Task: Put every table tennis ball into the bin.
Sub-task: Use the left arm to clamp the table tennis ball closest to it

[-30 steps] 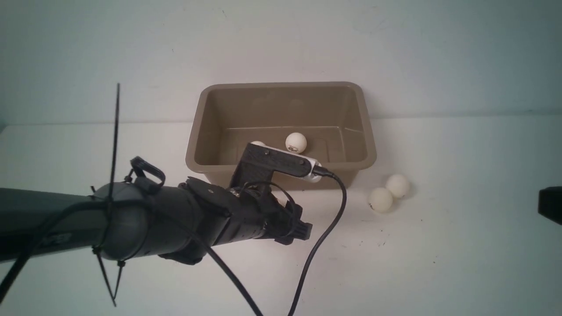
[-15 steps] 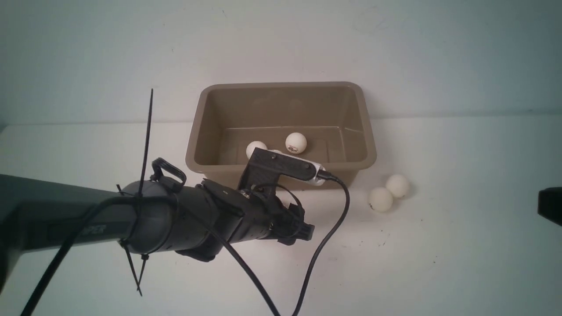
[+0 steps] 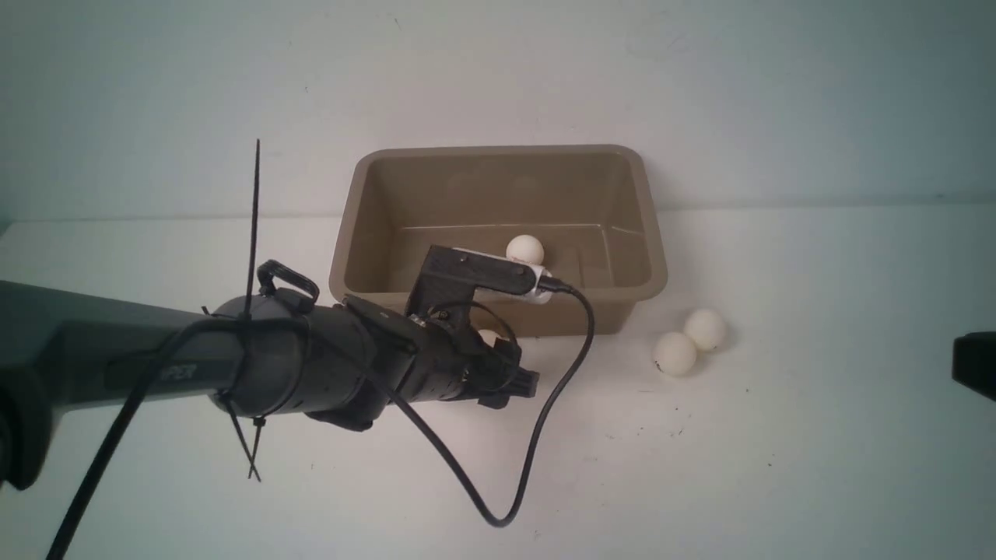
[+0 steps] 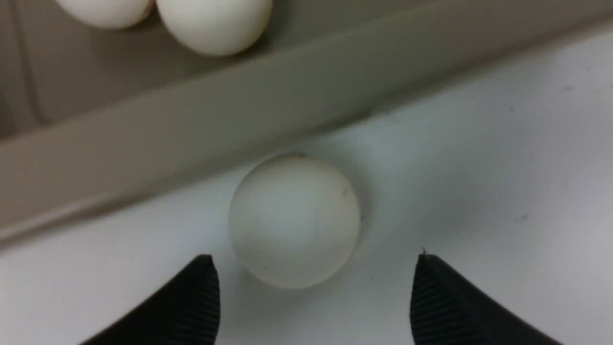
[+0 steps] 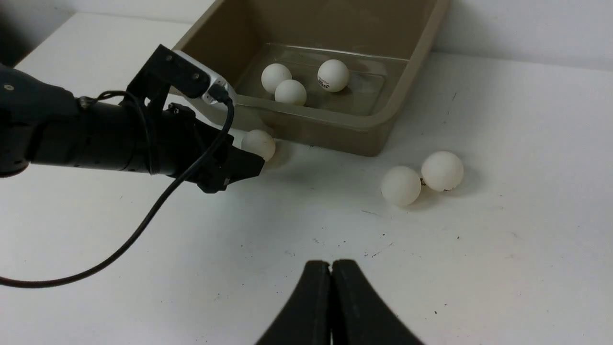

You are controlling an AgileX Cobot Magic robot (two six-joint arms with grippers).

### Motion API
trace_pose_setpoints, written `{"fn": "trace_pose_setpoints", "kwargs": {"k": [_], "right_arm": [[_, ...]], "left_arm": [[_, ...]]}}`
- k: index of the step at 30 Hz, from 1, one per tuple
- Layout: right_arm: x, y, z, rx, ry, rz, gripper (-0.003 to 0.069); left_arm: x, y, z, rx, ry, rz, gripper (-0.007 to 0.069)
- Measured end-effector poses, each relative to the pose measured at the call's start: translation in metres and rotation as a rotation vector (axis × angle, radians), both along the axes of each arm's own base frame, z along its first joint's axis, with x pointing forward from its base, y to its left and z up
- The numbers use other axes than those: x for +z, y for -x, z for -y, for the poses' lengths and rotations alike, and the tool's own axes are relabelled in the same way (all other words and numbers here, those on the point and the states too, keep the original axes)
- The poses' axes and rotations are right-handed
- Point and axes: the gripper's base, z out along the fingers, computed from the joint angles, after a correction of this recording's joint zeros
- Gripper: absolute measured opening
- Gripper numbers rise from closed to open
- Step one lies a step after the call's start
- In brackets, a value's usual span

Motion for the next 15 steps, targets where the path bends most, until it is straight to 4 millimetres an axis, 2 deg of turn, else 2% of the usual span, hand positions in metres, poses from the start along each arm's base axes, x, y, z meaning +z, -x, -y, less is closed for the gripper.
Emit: {"fn": "trace_pose_setpoints", "kwargs": {"k": [3, 8, 12, 14, 15], "right_arm": [[0.0000, 0.0000, 0.0000, 0.000, -0.001, 0.000, -0.0010], [0.0001, 0.0000, -0.0001, 0.001, -0.001, 0.001, -0.0010], [0.0001, 0.0000, -0.0001, 0.001, -0.001, 0.001, -0.0010], [0.0001, 0.0000, -0.0001, 0.001, -0.001, 0.001, -0.0010], [0.0001, 0.0000, -0.0001, 0.001, -0.001, 0.001, -0.0010]], "left_arm": [[-0.0026, -0.0040, 0.0034, -0.005, 0.005, -0.003, 0.0470], [-0.0073, -0.0045, 0.0038, -0.006, 0.000, -0.013, 0.0391], [-0.0074, -0.0054, 0.0023, 0.007, -0.011, -0.004, 0.0240], [-0.0074, -0.0054, 0.0023, 0.006, -0.010, -0.005, 0.0183], [-0.0074, -0.0054, 0.0023, 0.006, -0.010, -0.005, 0.0177]]}}
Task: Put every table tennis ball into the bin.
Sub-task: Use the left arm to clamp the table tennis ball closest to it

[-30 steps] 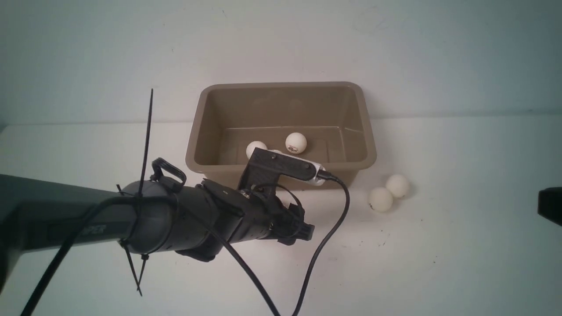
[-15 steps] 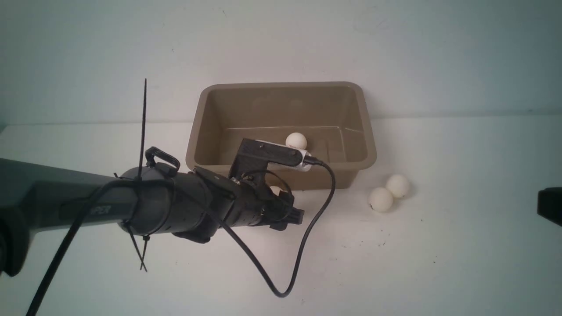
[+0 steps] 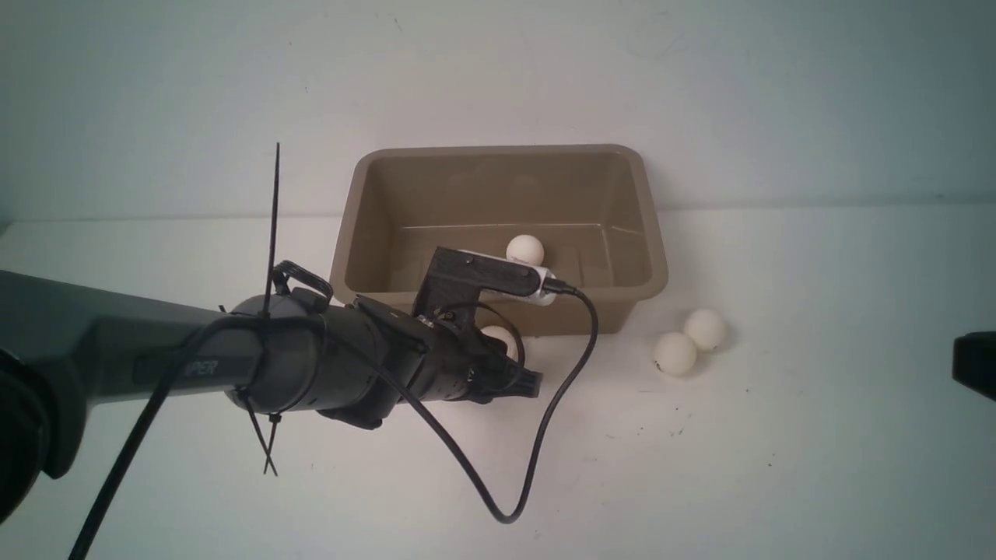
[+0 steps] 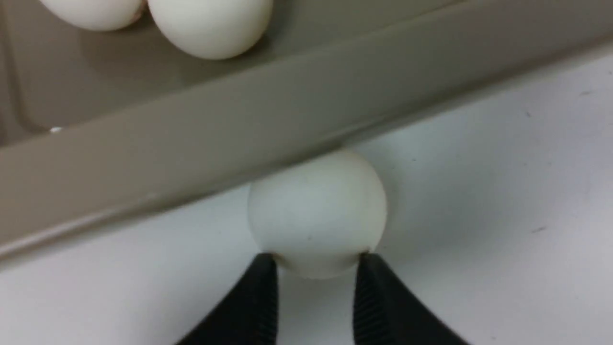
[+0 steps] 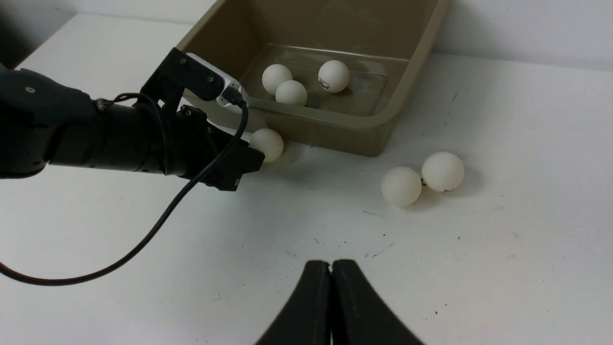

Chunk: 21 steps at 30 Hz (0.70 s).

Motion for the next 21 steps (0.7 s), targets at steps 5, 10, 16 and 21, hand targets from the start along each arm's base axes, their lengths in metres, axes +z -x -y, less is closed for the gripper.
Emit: {"fn": "trace_pose_setpoints", "kwargs": {"k": [5, 10, 16, 21], "right_arm": [[0.0000, 0.0000, 0.0000, 0.000, 0.001, 0.000, -0.0010], [0.0000, 0.0000, 0.0000, 0.000, 0.001, 0.000, -0.0010], [0.0000, 0.0000, 0.0000, 0.001, 0.002, 0.001, -0.0010], [0.0000, 0.0000, 0.0000, 0.001, 0.002, 0.001, -0.0010]], "left_arm": [[-0.0020, 0.0012, 0.0018, -0.016, 0.011, -0.015, 0.0082], [-0.0033, 0.0018, 0.0027, -0.024, 0.016, -0.024, 0.0083], [-0.0033, 0.0017, 0.0026, -0.023, 0.015, -0.023, 0.0083], [-0.0032, 0.0013, 0.0021, -0.018, 0.011, -0.020, 0.0083]]}}
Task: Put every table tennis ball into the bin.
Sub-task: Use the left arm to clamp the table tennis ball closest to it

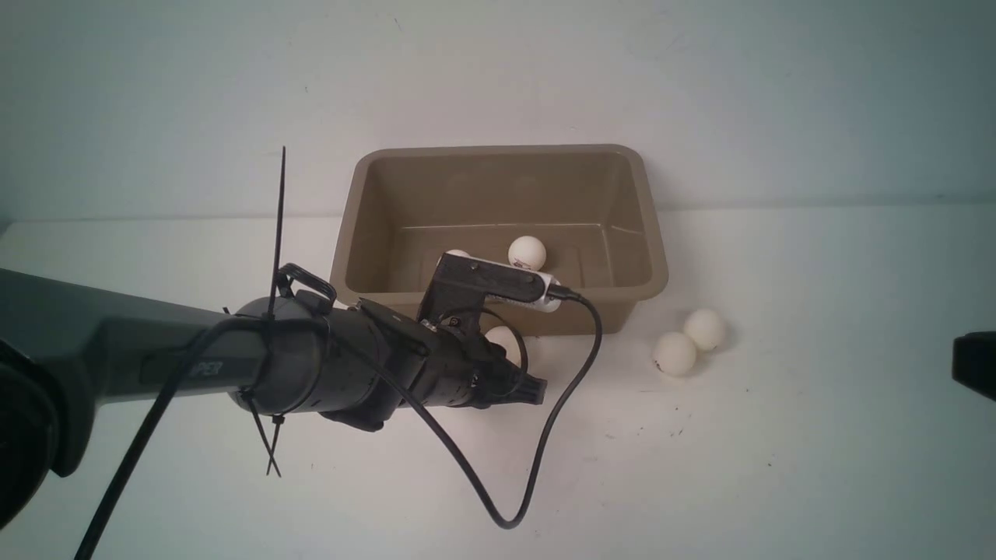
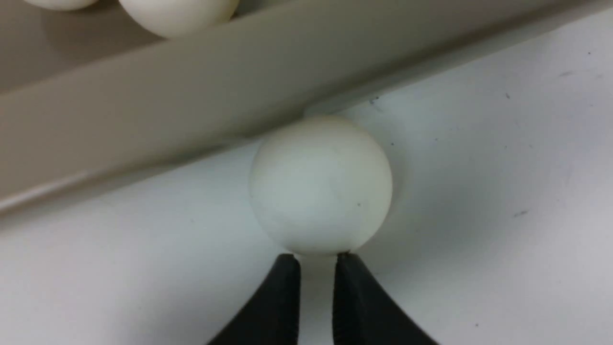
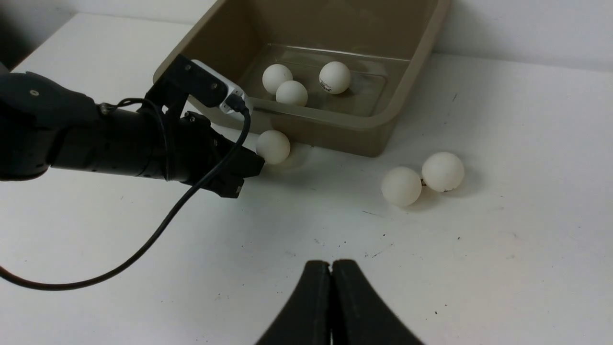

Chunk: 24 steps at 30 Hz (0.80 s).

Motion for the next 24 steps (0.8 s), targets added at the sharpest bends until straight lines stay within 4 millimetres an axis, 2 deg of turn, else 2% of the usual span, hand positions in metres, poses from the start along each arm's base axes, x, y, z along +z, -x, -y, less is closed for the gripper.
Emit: {"fn": "trace_pose_setpoints", "kwargs": {"k": [24], "right_arm": [[0.0000, 0.0000, 0.0000, 0.000, 0.000, 0.000, -0.0010]], "left_arm": [[-0.0006, 0.0022, 0.0029, -0.002, 0.042, -0.032, 0.0084]]}}
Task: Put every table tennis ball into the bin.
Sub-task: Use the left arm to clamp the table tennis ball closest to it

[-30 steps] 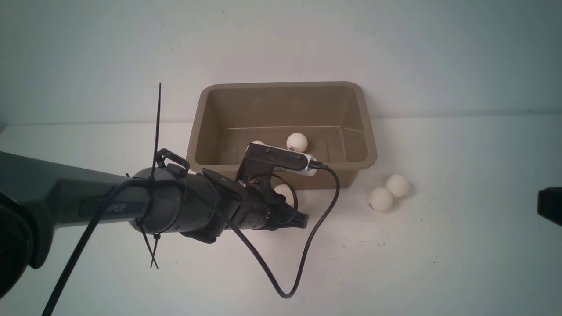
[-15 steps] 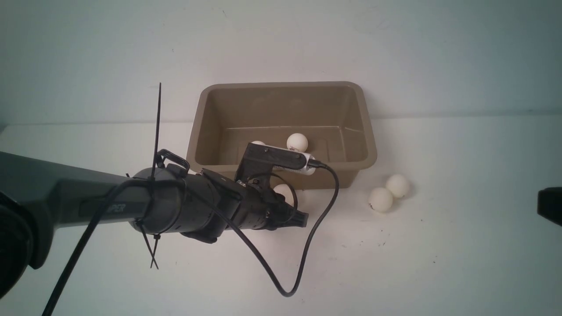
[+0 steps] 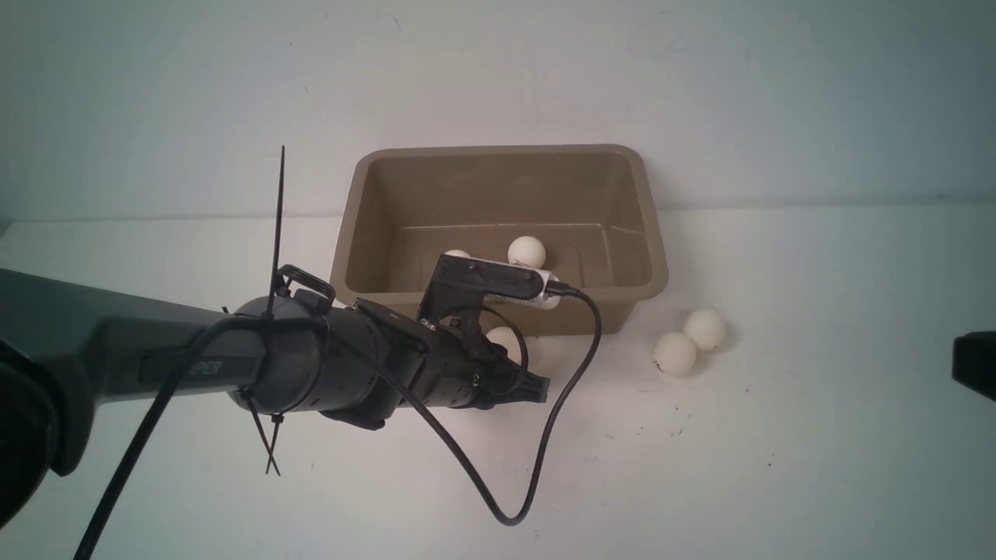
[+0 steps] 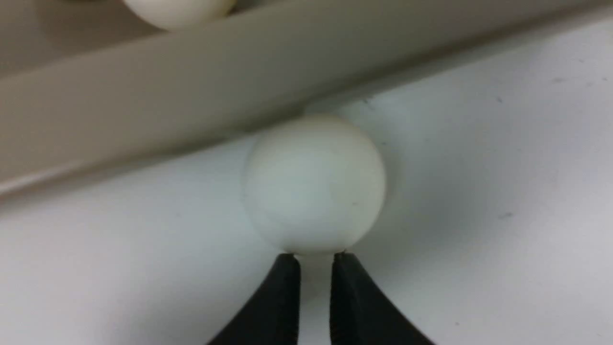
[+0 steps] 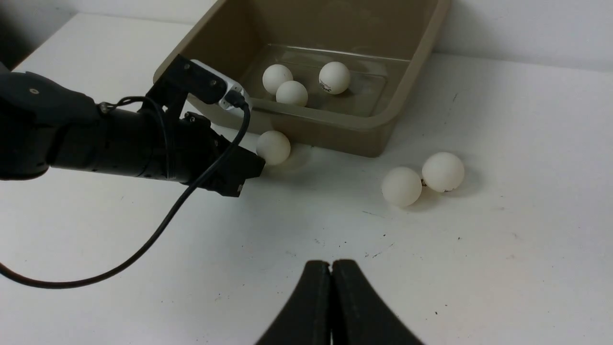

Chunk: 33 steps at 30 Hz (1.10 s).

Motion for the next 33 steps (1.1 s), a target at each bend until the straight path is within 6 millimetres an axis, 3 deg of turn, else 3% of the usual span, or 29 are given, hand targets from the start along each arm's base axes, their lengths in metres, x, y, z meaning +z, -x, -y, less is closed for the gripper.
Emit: {"fn": "trace_pose_setpoints", "kwargs": {"k": [6, 10, 13, 14, 16, 20, 33], "right_arm": [[0.0002, 0.0000, -0.0002, 0.001, -0.004, 0.000, -0.0010], [0.0002, 0.0000, -0.0002, 0.001, -0.004, 0.000, -0.0010], [0.0002, 0.0000, -0.0002, 0.001, -0.004, 0.000, -0.0010], [0.0002, 0.0000, -0.0002, 0.001, -0.004, 0.000, -0.0010], [0.0002, 0.0000, -0.0003, 0.001, -0.005, 0.000, -0.0010], [0.0003, 0.0000, -0.0004, 0.001, -0.008, 0.000, -0.0010], [0.0003, 0.0000, -0.0004, 0.001, -0.008, 0.000, -0.0010]], "left_arm": [[0.0010, 0.0001, 0.0021, -0.031, 0.000, 0.002, 0.0134], [0.0010, 0.0015, 0.0044, -0.058, 0.013, -0.007, 0.0205], [0.0009, 0.0041, 0.0078, -0.093, 0.038, -0.027, 0.0329], [0.0009, 0.0042, 0.0080, -0.095, 0.038, -0.027, 0.0329], [0.0009, 0.0047, 0.0087, -0.103, 0.043, -0.031, 0.0421], [0.0009, 0.0037, 0.0073, -0.090, 0.032, -0.022, 0.0512], [0.0031, -0.0013, 0.0036, -0.055, -0.007, 0.016, 0.0534]]}}
